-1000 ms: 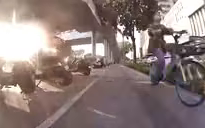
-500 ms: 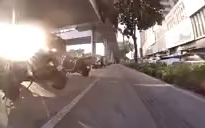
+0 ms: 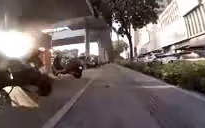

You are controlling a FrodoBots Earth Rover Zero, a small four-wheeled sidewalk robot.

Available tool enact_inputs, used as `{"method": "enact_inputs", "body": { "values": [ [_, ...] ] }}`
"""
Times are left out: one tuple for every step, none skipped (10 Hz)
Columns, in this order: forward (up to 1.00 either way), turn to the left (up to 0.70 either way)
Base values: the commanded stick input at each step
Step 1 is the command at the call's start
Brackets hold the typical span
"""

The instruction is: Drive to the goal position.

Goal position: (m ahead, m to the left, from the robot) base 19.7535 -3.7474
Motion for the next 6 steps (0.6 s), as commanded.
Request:
{"method": "enact_inputs", "body": {
  "values": [
    [0.7, 0.0],
    [0.7, 0.0],
    [0.7, 0.0],
    [0.7, 0.0],
    [0.7, 0.0],
    [0.7, 0.0]
  ]
}}
